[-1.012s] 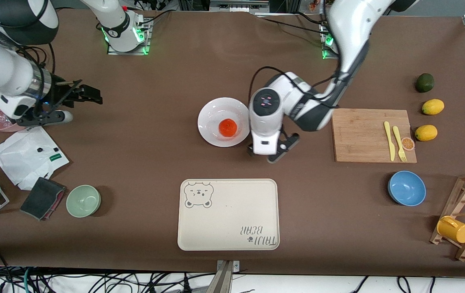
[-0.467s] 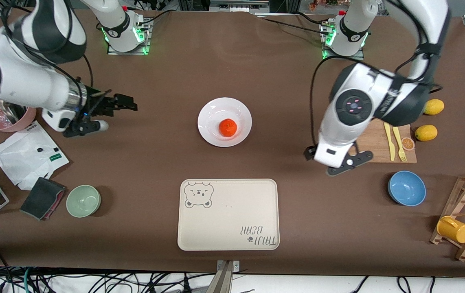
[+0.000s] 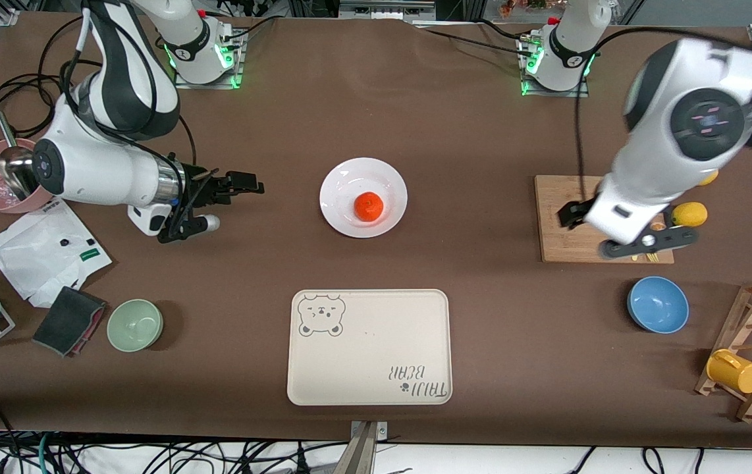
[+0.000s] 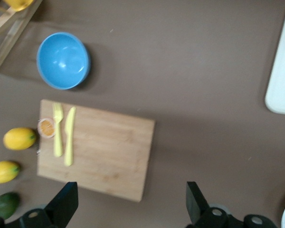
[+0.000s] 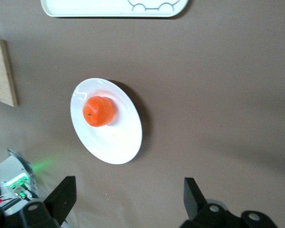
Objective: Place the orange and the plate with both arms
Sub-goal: 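Release the orange onto the plate while the right gripper reaches forward, then raise the left gripper away while the right gripper approaches the plate rim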
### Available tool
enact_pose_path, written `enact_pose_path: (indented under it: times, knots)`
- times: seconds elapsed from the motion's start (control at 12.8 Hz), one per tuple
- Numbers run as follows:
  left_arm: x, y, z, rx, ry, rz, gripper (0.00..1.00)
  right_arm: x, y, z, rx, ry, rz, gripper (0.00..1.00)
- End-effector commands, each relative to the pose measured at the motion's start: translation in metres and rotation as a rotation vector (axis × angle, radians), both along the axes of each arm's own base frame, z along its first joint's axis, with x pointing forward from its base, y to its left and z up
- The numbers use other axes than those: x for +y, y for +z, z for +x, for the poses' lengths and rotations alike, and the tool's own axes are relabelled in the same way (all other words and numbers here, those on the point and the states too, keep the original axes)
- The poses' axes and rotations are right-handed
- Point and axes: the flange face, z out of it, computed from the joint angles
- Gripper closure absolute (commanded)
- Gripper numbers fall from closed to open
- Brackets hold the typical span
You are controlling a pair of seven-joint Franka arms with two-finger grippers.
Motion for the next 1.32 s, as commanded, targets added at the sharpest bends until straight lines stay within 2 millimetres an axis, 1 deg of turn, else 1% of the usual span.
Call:
enact_pose_path:
  times: [0.0, 0.08, 0.16, 0.23, 0.31, 0.39, 0.54, 0.62, 0.7, 0.78, 0.86, 0.93, 1.01, 1.09, 1.17, 1.25]
  knots:
    - [0.042, 0.028, -0.011, 0.030, -0.050, -0.073, 0.00, 0.002, -0.037, -0.011, -0.022, 0.001, 0.092, 0.00]
    - [0.049, 0.042, -0.019, 0.000, -0.045, -0.111, 0.00, 0.002, -0.051, -0.018, -0.030, -0.002, 0.128, 0.00]
    - [0.066, 0.036, -0.025, 0.007, -0.060, -0.148, 0.00, 0.001, -0.064, -0.025, -0.029, -0.019, 0.155, 0.00]
    - [0.078, 0.037, -0.035, -0.038, -0.136, -0.217, 0.00, 0.005, -0.074, -0.032, -0.031, -0.017, 0.174, 0.00]
    - [0.092, 0.030, -0.048, -0.105, -0.162, -0.243, 0.00, 0.007, -0.084, -0.039, -0.030, -0.014, 0.179, 0.00]
    - [0.092, 0.028, -0.057, -0.136, -0.169, -0.238, 0.00, 0.007, -0.092, -0.044, -0.037, -0.012, 0.182, 0.00]
    - [0.088, 0.032, -0.059, -0.141, -0.195, -0.225, 0.00, 0.016, -0.112, -0.061, -0.053, -0.004, 0.220, 0.00]
    - [0.079, 0.034, -0.060, -0.136, -0.213, -0.218, 0.00, 0.017, -0.123, -0.070, -0.066, -0.005, 0.246, 0.00]
    - [0.066, 0.033, -0.061, -0.108, -0.274, -0.124, 0.00, 0.018, -0.138, -0.074, -0.077, 0.010, 0.284, 0.00]
    - [0.059, 0.040, -0.058, -0.091, -0.315, -0.027, 0.00, 0.018, -0.156, -0.078, -0.077, 0.014, 0.322, 0.00]
    - [0.063, 0.037, -0.058, -0.051, -0.296, -0.043, 0.00, 0.019, -0.167, -0.081, -0.089, 0.006, 0.357, 0.00]
    - [0.062, 0.040, -0.057, -0.051, -0.269, -0.109, 0.00, 0.020, -0.178, -0.085, -0.087, -0.006, 0.380, 0.00]
    - [0.066, 0.037, -0.052, -0.049, -0.246, -0.156, 0.00, 0.020, -0.187, -0.089, -0.082, -0.011, 0.387, 0.00]
    - [0.071, 0.042, -0.049, -0.063, -0.229, -0.180, 0.00, 0.022, -0.194, -0.091, -0.093, 0.000, 0.388, 0.00]
    - [0.072, 0.042, -0.047, -0.064, -0.224, -0.188, 0.00, 0.023, -0.202, -0.092, -0.086, -0.025, 0.389, 0.00]
    - [0.073, 0.041, -0.046, -0.061, -0.220, -0.191, 0.00, 0.030, -0.208, -0.096, -0.077, -0.040, 0.395, 0.00]
